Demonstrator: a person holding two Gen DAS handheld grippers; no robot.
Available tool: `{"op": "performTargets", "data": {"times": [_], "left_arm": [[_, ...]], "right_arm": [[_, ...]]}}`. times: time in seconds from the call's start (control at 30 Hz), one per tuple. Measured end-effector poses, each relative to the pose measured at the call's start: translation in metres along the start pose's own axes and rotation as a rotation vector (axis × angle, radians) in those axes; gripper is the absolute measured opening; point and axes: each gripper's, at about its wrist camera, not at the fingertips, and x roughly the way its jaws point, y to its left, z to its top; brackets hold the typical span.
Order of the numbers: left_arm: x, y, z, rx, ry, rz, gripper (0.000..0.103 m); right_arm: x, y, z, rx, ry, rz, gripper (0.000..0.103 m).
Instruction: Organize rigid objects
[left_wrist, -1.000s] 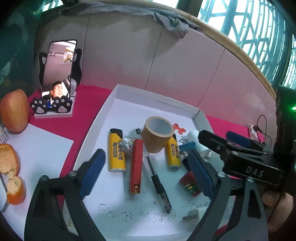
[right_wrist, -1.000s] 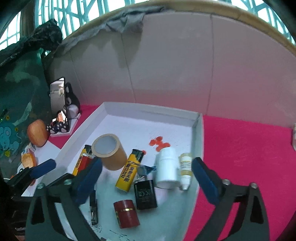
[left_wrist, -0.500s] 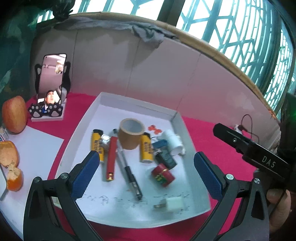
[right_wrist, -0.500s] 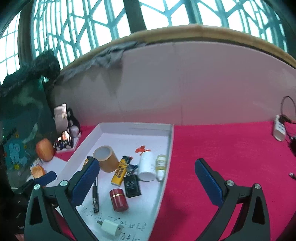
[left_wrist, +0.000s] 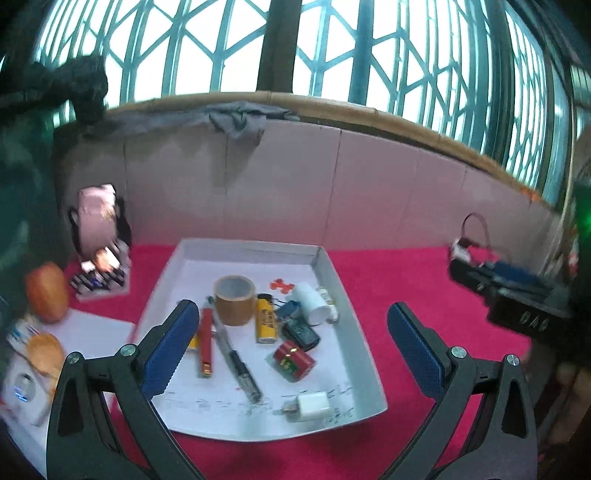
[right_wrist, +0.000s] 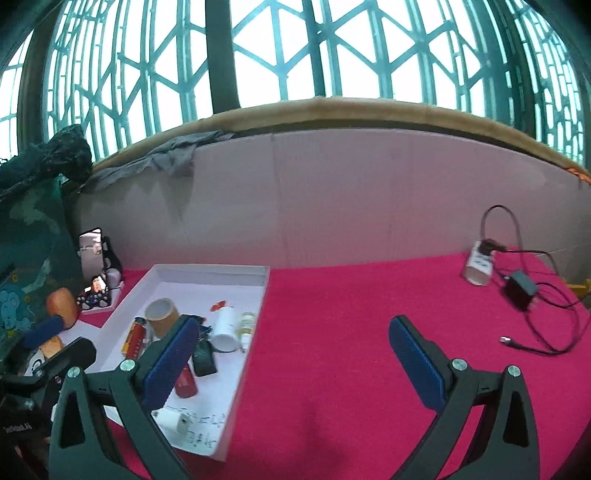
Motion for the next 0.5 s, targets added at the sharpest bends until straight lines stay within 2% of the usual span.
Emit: {"op": "performTargets", "data": {"times": [0.07,0.13,0.23,0.27,0.37,0.43,0.5], "left_arm": [[-0.008,-0.011,0.002,0.054,-0.026,0.088,0.103],[-0.021,-0.022,0.004,0.11,-0.089,0.185,0.103],[-0.046,-0.033,0.008,0.126,-0.199,0.253,0.103],[-0.051,-0.033,0.009,0.115,-0.217,0.254,0.103],[-0.067,-0.034,0.008,0.06,-0.242,0.185,0.103],[-0.066,-0.033,0.007,0.031,-0.205,0.16,0.103],[-0.06,-0.034,0.008,0.03,-0.153,0.177,0.103]], "right_arm": [[-0.01,-0.005,0.0,-0.009,-0.033,-0.036,0.103],[-0.023,-0.009,0.001,-0.019,-0.088,-0.079,0.103],[-0.046,-0.019,0.002,-0.01,-0.172,-0.142,0.103],[-0.051,-0.022,0.003,-0.003,-0.195,-0.161,0.103],[-0.072,-0.035,0.005,0.038,-0.253,-0.217,0.103],[-0.083,-0.044,0.005,0.073,-0.281,-0.224,0.103],[-0.091,-0.05,0.003,0.09,-0.288,-0.211,0.103]]}}
